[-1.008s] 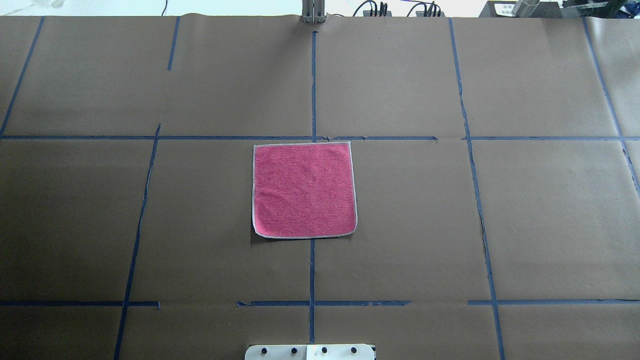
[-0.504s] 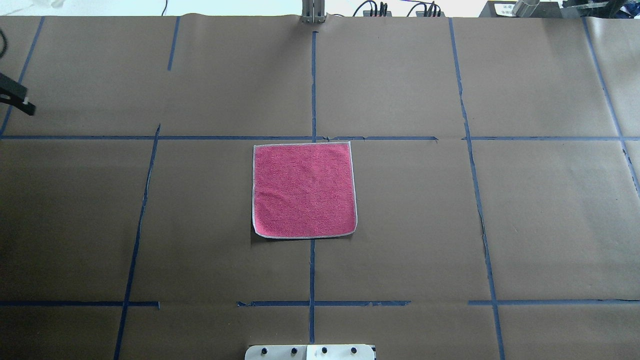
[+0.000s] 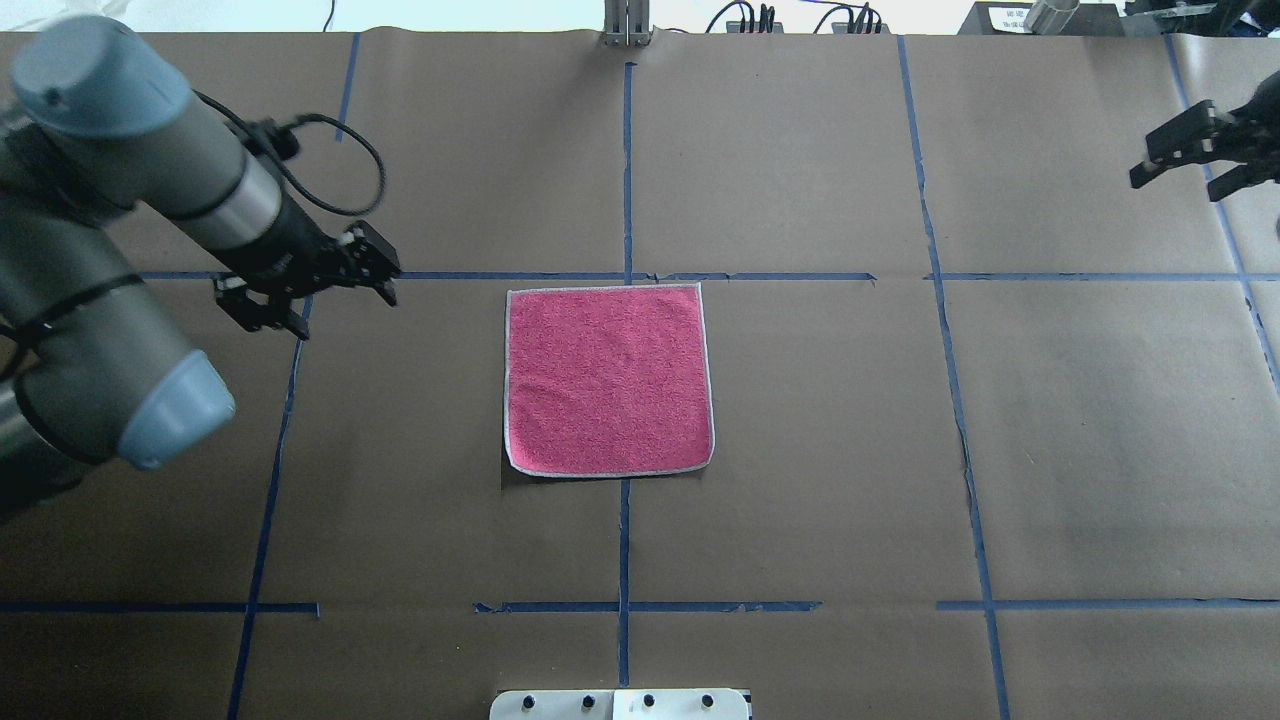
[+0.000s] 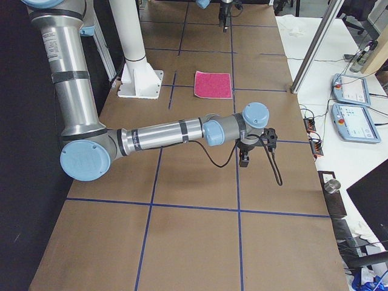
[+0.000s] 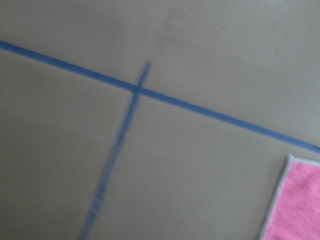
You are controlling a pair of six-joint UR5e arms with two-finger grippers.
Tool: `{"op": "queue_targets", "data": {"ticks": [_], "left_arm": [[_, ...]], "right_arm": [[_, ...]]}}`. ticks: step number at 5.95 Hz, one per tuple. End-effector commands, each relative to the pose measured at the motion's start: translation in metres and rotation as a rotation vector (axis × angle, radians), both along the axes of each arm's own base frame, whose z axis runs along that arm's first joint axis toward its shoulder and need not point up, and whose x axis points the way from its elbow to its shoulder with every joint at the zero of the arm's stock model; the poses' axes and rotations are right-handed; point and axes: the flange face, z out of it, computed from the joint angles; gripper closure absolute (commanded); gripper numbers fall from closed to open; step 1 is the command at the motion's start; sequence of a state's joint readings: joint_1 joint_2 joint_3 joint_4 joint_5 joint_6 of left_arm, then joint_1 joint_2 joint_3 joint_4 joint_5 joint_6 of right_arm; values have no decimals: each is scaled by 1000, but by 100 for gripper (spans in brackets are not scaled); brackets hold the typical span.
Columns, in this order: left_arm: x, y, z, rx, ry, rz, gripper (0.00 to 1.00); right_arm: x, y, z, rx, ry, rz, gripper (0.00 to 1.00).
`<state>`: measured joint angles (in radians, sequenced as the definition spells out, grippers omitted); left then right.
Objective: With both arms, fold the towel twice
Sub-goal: 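Move the left gripper to the towel corner nearest the robot while the right arm approaches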
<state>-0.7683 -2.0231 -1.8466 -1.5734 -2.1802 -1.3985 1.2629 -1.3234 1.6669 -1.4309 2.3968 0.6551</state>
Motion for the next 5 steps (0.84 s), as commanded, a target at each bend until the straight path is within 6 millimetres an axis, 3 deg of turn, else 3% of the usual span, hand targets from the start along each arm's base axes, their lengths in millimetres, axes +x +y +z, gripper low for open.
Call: {"op": "queue_targets", "data": {"ticks": [1, 2, 4, 5], "left_arm": [[87, 62, -32, -25, -18, -29, 3], [125, 86, -45, -23, -32, -46, 11], [147, 107, -42, -32, -44, -23, 27], [153, 104, -34, -39, -57, -24, 32]], "right_arm": [[-76, 23, -58, -24, -33, 65, 0], [-122, 48, -82, 17, -38, 4, 0], [-140, 50, -106, 0, -64, 17, 0], [-149, 54, -110, -33, -67, 37, 0]]}}
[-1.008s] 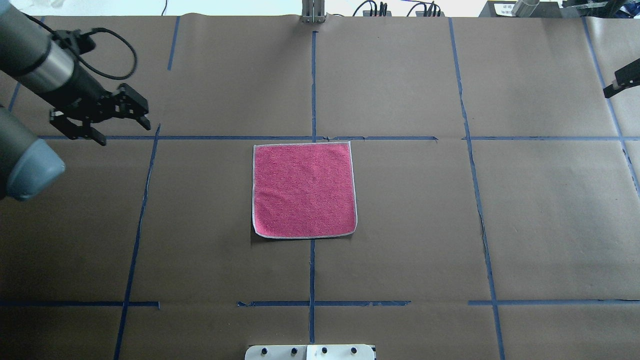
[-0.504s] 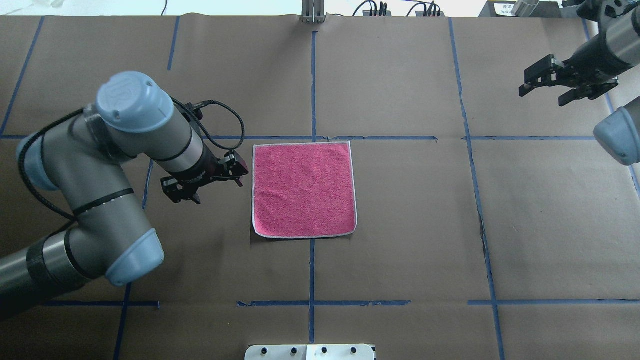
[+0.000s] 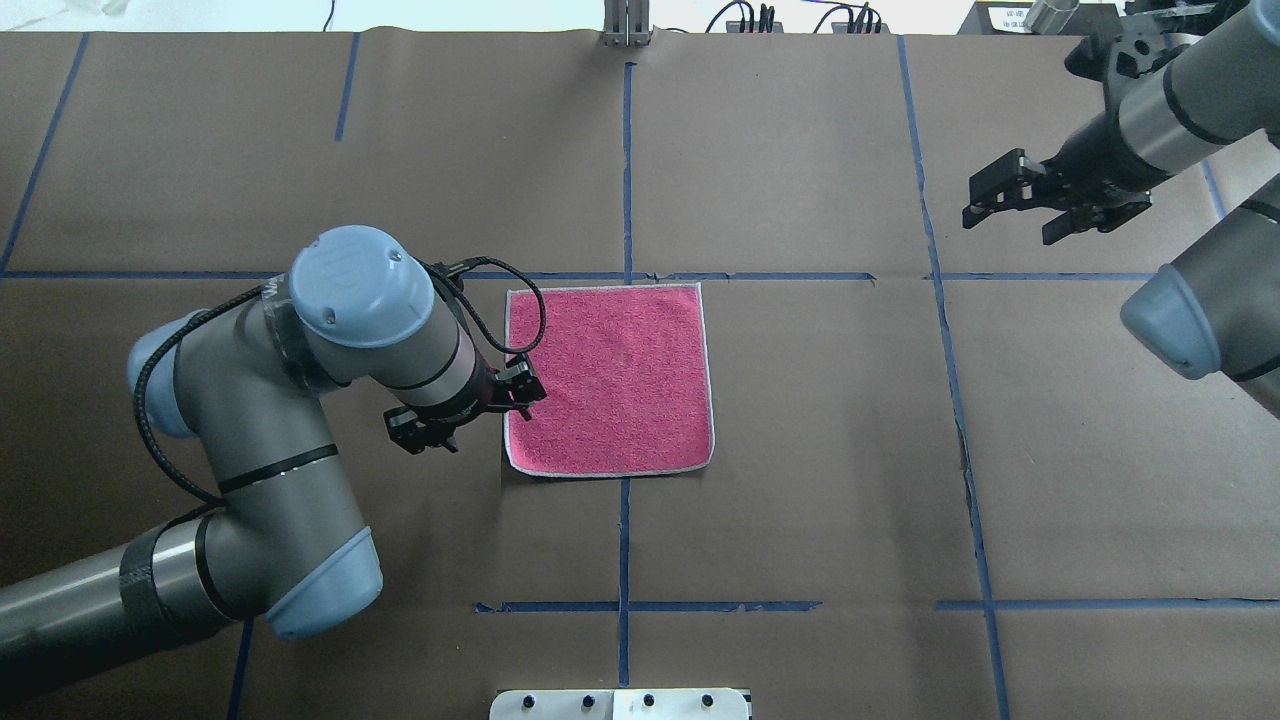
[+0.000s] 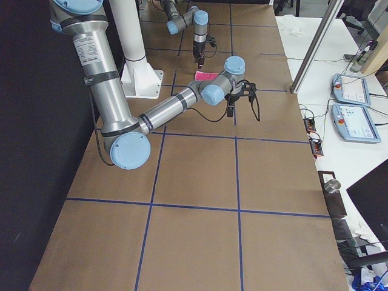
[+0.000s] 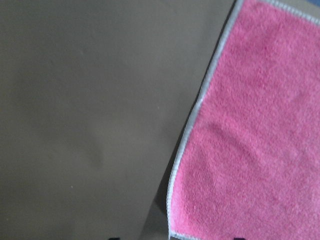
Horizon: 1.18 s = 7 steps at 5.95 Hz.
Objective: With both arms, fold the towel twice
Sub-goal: 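Move the left gripper to the towel corner nearest the robot while the right arm approaches, then lower the right gripper onto the other near towel corner and grasp both corners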
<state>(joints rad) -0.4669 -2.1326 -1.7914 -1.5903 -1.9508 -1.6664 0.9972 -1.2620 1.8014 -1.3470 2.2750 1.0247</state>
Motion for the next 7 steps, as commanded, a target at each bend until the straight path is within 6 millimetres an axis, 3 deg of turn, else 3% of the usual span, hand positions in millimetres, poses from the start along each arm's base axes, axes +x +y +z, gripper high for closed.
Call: {"op": "queue_targets", "data": {"ticks": [1, 2, 5, 6, 7], "left_arm": [[20, -3, 16, 8, 9, -4, 36], [28, -8, 28, 11, 10, -8, 38], [31, -9, 37, 6, -4, -5, 53], [31, -9, 36, 5, -2, -6, 65], [30, -10, 36, 4, -2, -9, 83]], "right_arm": [[-30, 13, -19, -29, -5, 28, 0], [-61, 34, -29, -32, 12, 48, 0], [-83, 55, -38, -62, 1, 46, 0], [-98, 64, -39, -74, 11, 61, 0], [-103, 70, -41, -76, 8, 58, 0]]}}
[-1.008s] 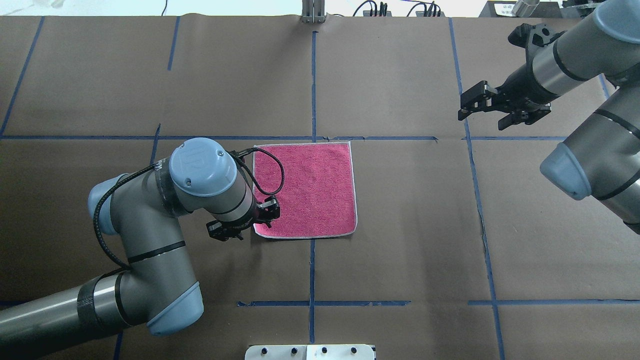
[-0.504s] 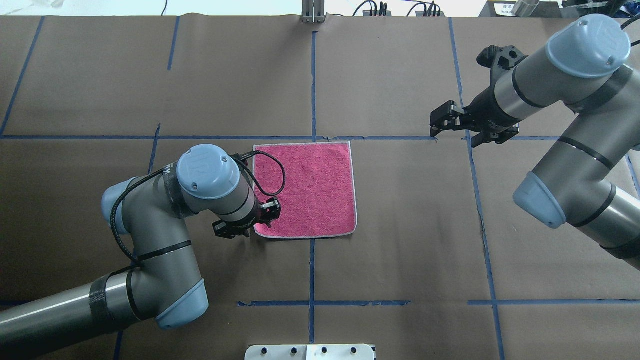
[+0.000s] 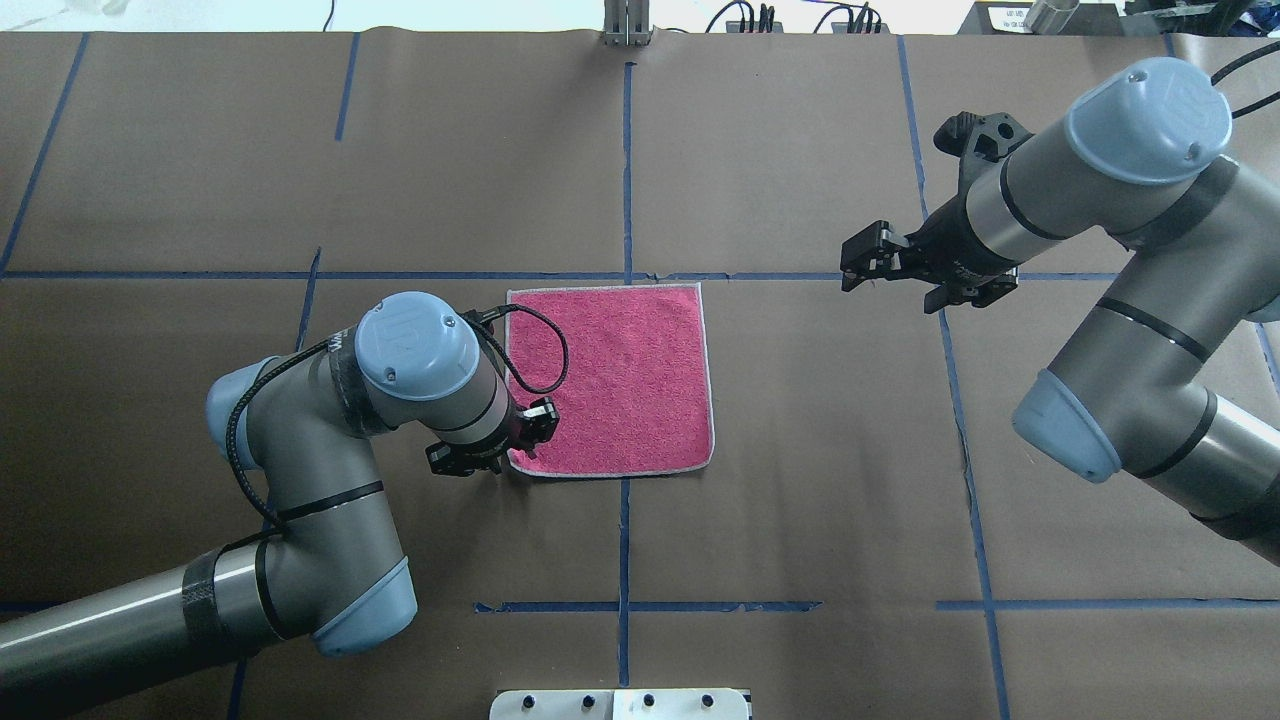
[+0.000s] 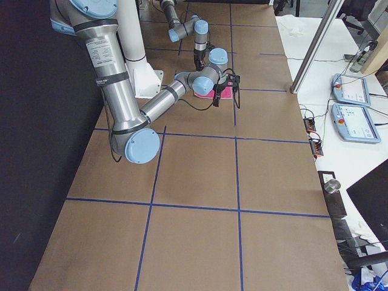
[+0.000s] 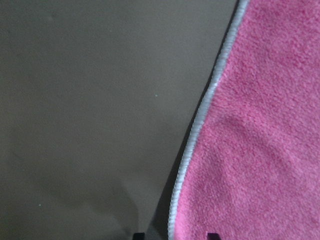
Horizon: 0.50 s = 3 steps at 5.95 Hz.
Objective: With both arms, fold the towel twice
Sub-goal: 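Lower the right gripper onto the other near towel corner and grasp both corners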
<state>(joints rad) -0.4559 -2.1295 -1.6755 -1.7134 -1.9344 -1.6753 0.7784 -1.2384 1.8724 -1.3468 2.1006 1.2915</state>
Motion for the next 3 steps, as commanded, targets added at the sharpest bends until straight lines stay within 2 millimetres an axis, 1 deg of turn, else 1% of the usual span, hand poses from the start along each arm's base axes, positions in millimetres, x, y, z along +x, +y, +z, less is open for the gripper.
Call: {"op": "queue_targets", "data": {"ticks": [1, 2, 3], "left_arm": [[-1, 0, -3, 0, 5, -1, 92], [-3, 0, -6, 3, 12, -2, 95], [-4, 1, -9, 2, 18, -3, 95]], "right_arm": [[-12, 11, -4, -4, -1, -3, 0], [-31, 25, -2, -16, 11, -3, 0], [-68, 48, -12, -22, 17, 0, 0]]}}
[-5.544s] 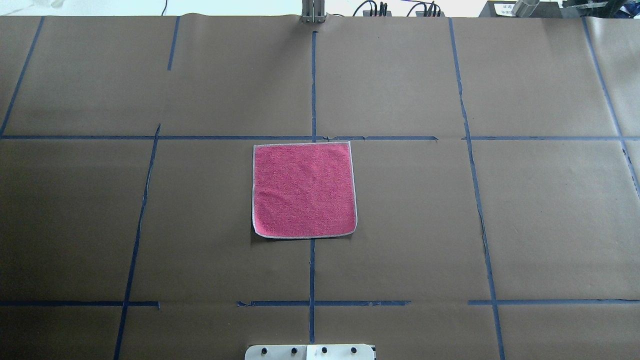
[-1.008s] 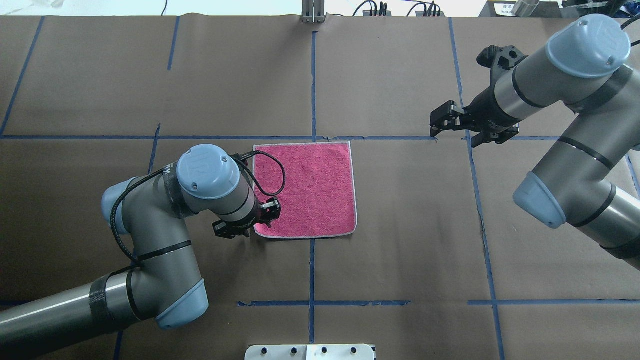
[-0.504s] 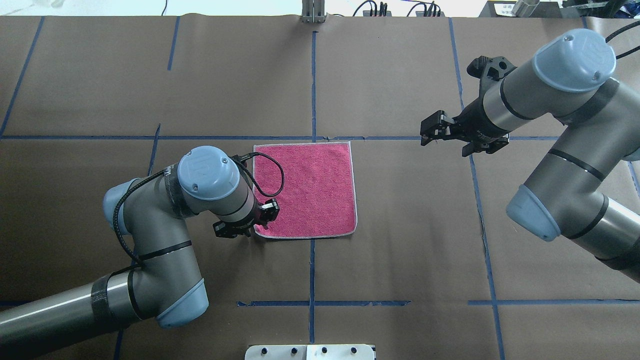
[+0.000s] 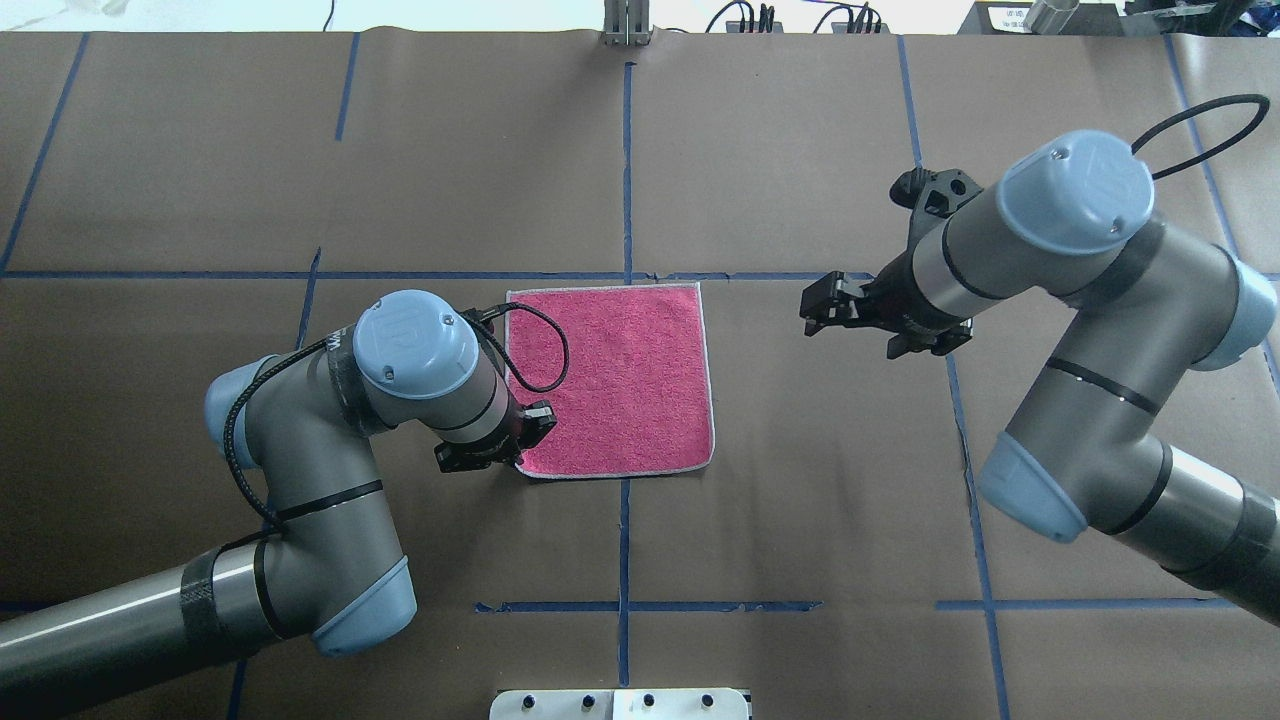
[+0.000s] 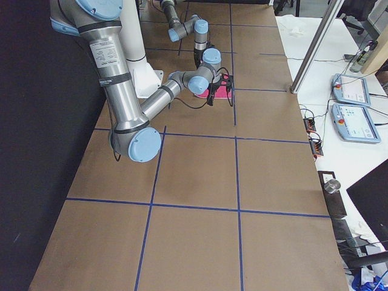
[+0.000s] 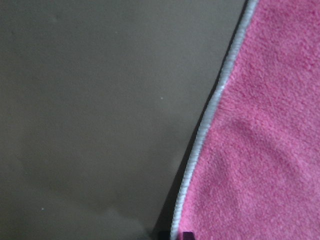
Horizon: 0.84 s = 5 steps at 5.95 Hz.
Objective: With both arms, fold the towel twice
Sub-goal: 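Lower the right gripper onto the other near towel corner and grasp both corners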
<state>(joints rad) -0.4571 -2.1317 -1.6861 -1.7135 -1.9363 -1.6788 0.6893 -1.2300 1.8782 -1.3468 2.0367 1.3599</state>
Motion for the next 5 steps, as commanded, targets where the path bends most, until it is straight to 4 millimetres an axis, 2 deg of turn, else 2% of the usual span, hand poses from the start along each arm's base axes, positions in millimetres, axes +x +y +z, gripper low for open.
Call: {"op": "queue_targets", "data": {"ticks": [1, 2, 3, 4, 5], "left_arm": [[-2, 1, -3, -10, 6, -9, 96], [-2, 1, -3, -10, 6, -10, 96], [-2, 1, -3, -9, 7, -9, 96], [-2, 1, -3, -9, 7, -9, 96], [-2, 1, -3, -9, 7, -9, 96]], "right_arm": [[-68, 47, -15, -31, 12, 20, 0], [-98, 59, -26, -56, 11, 36, 0], [-131, 62, -32, -93, 21, 76, 0], [-150, 68, -30, -100, 41, 94, 1], [-157, 75, -27, -97, 53, 90, 6]]}}
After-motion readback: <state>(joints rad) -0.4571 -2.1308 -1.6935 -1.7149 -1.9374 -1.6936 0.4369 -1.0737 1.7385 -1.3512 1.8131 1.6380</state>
